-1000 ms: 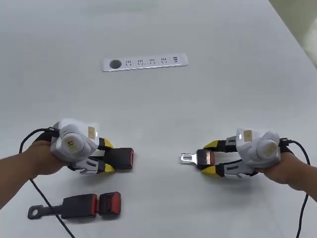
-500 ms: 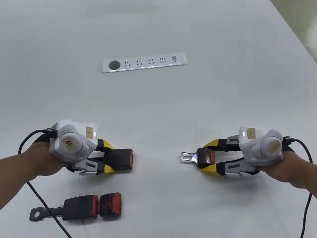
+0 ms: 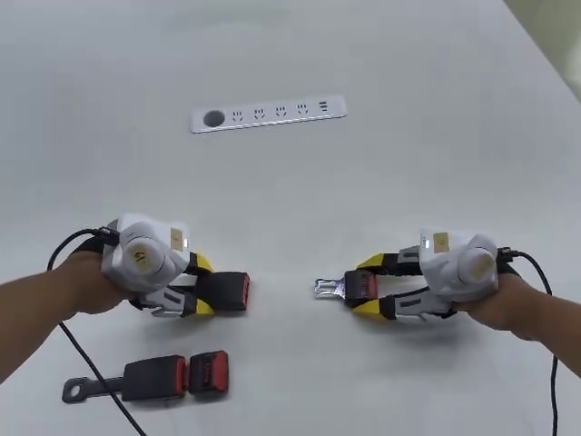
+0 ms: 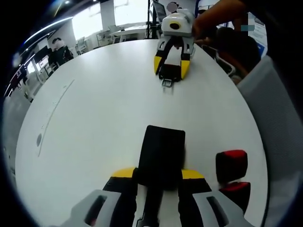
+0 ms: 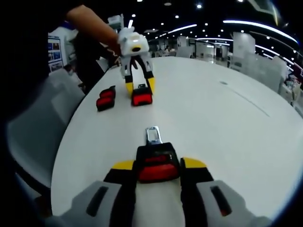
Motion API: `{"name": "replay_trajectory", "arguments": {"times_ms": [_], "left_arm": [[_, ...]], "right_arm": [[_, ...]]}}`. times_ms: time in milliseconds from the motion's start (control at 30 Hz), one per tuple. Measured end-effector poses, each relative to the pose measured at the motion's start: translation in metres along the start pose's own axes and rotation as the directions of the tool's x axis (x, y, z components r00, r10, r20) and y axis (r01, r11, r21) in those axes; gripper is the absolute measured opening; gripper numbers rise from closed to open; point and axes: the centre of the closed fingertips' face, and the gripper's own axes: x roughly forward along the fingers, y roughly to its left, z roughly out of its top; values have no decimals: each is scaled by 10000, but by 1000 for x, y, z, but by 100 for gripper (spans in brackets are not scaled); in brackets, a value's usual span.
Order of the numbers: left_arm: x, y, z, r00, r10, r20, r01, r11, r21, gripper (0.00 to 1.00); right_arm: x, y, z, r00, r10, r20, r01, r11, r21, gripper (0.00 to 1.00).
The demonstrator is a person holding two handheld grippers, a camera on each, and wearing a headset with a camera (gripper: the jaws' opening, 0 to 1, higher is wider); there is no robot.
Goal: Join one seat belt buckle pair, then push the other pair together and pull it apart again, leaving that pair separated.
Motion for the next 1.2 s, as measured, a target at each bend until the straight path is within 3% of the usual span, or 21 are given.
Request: {"name": "replay_trajectory", "arguments": {"times_ms": [600,1200], "left_arm": [[2,1,-1,9993,-60,-378,65,9999,130,34],[2,0,-1,9991,-59,-413,64,9999,118,34]], "right_arm": [[49,13,34,9994,323,156,-319,9991,-266,37],[85,23,58,9978,411,-524,-440,9974,-562,37]]}}
